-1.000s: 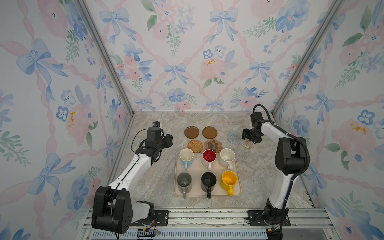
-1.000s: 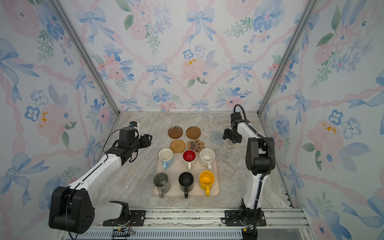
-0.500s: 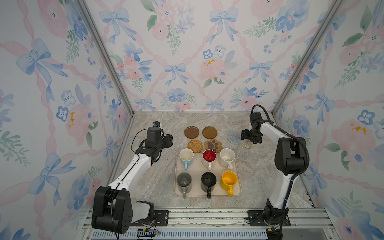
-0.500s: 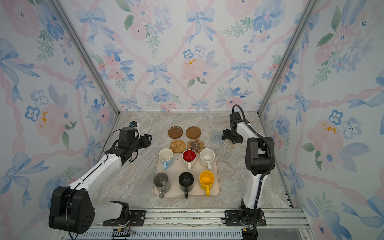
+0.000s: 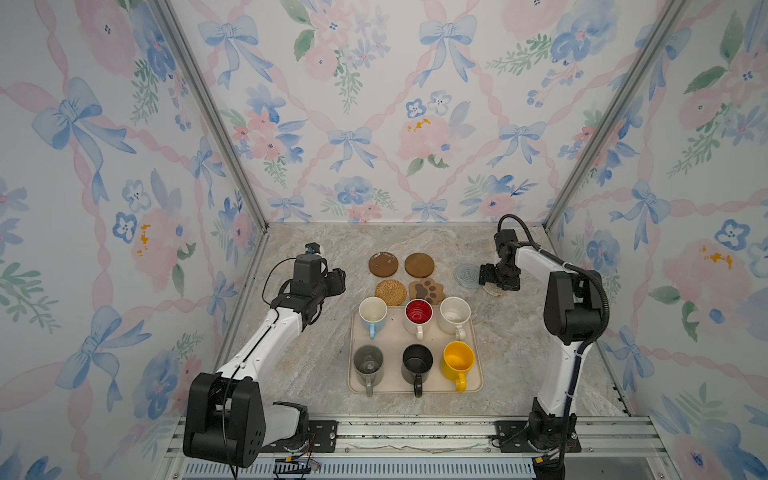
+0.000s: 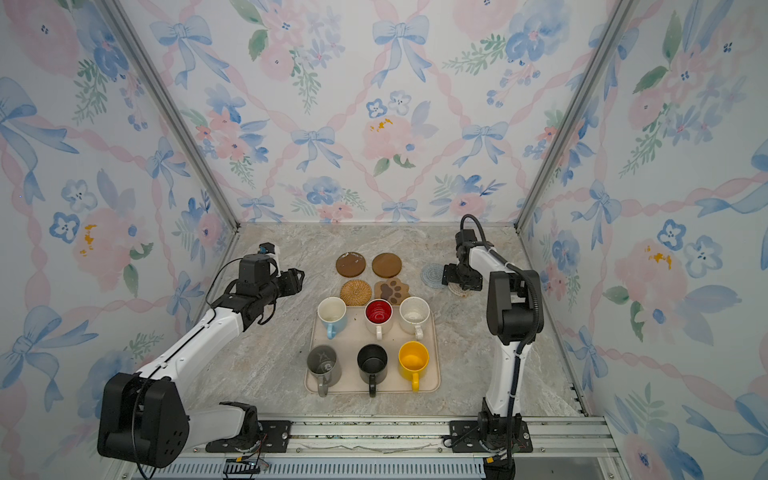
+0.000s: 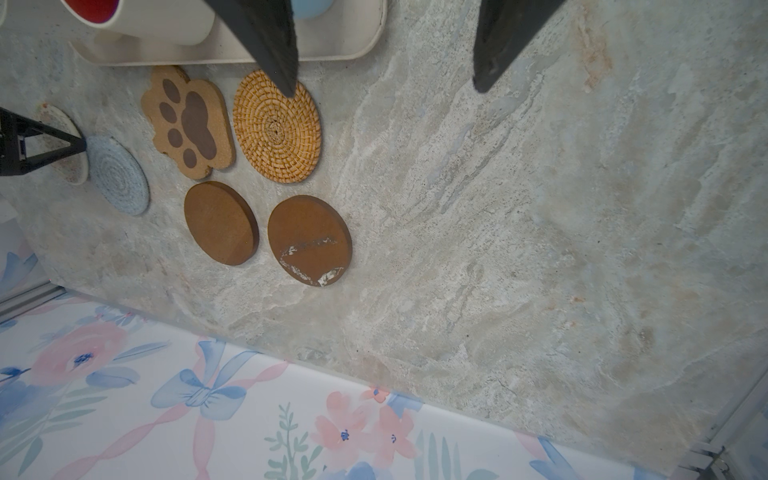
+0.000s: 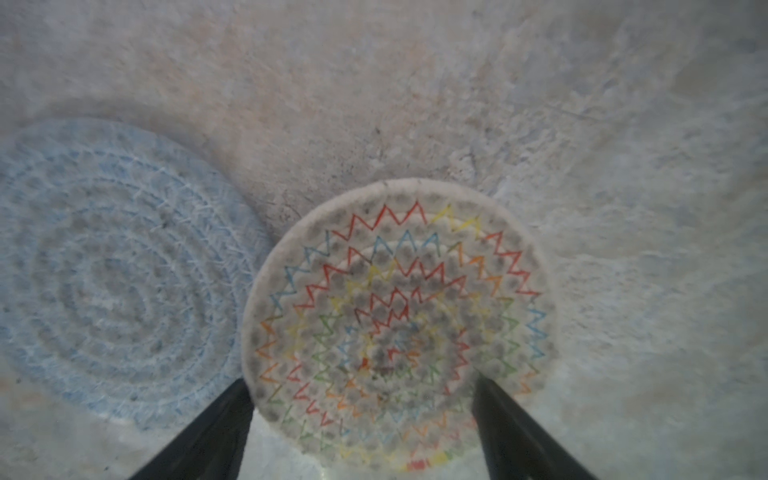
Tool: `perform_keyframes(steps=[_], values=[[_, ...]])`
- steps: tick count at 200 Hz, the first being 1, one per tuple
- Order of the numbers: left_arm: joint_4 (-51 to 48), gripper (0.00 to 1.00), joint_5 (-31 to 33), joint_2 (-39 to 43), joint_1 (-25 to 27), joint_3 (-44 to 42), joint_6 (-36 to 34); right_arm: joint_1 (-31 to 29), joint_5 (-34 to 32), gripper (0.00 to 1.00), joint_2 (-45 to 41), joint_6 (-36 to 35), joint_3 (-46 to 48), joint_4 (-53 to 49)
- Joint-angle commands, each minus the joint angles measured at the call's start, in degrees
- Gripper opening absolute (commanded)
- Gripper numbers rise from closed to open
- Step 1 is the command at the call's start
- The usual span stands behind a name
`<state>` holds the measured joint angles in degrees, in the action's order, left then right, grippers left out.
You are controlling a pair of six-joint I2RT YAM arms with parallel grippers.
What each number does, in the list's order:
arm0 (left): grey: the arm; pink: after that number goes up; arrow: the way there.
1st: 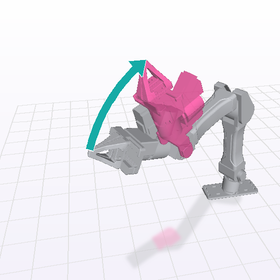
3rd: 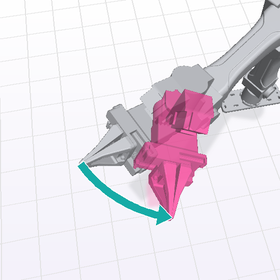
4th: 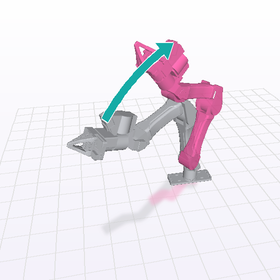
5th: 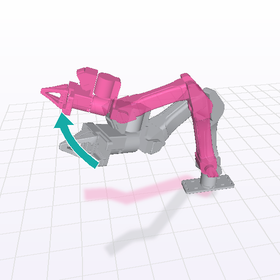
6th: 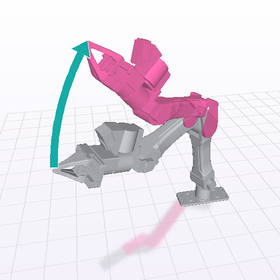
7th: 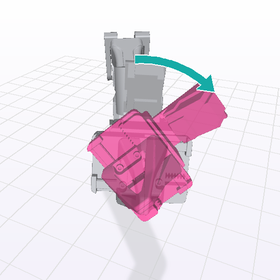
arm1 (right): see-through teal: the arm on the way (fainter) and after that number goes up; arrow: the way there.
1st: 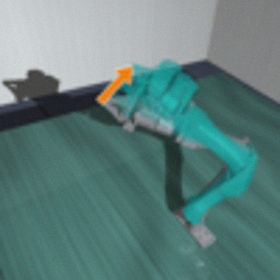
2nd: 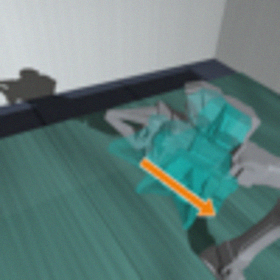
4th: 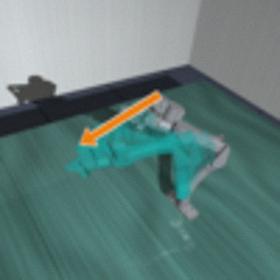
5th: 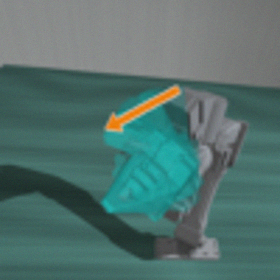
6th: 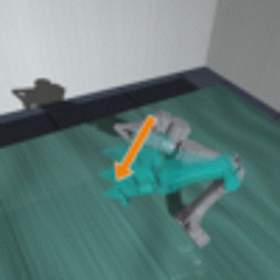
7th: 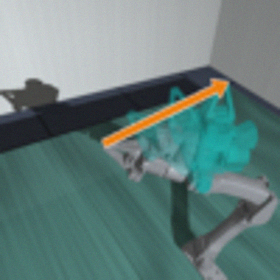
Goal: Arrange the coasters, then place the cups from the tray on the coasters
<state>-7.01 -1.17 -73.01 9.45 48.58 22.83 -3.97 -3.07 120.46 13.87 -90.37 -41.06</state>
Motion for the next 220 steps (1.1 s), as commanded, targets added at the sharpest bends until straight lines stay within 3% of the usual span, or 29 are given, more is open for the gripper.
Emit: perform_keyframes(steps=[1,78,130,220], values=[[-0.42,0.63,-0.46,0.11,0.46,-0.68,0.23,-0.64,-0.68,0.85,2.3,-0.19,-1.97,-2.51],[-0.46,0.63,-0.45,0.18,0.48,-0.94,0.37,1.51,1.58,0.74,1.49,2.08,0.29,-1.07],[-0.42,0.63,-0.58,0.07,0.46,-0.94,0.42,3.68,5.78,0.6,0.13,3.79,2.95,1.83],[-0.46,0.63,-0.54,-0.3,0.58,-0.85,0.58,5.16,10.41,0.58,3.0,6.26,0.6,4.02]])
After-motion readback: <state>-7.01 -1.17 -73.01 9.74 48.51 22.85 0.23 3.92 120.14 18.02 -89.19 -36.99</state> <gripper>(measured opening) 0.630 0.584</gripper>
